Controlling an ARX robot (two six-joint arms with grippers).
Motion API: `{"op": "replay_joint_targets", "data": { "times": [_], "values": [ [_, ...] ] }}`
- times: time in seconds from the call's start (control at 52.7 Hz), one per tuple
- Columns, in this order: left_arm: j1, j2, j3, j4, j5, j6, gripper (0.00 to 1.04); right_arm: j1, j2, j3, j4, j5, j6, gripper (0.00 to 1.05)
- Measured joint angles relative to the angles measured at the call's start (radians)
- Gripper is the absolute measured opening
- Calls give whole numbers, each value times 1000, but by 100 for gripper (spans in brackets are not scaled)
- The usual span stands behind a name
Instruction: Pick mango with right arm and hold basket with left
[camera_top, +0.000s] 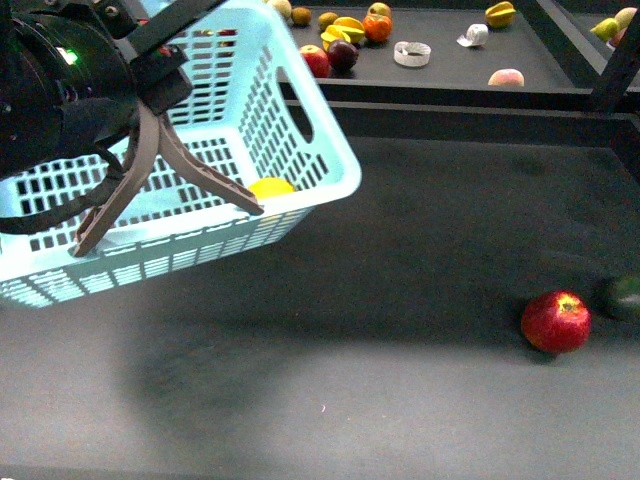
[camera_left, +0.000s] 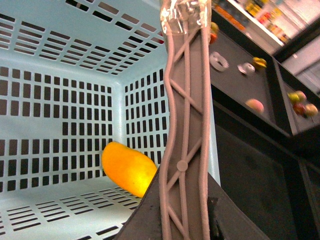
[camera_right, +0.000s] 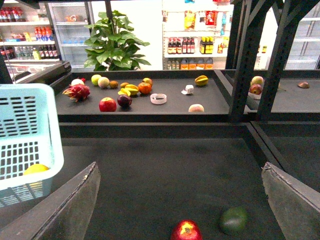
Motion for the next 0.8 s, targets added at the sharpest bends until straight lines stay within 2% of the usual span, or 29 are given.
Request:
{"op": "replay_joint_targets", "data": {
  "times": [0.379, 0.55, 0.797],
  "values": [
    [108, 141, 138, -243, -159, -488, 7, 0, 0, 0, 0, 0, 0, 96],
    [115, 186, 200, -277, -187, -689, 7, 0, 0, 0, 0, 0, 0, 96],
    [134, 284, 294, -274, -231, -838, 7, 0, 0, 0, 0, 0, 0, 96]
  ]
}}
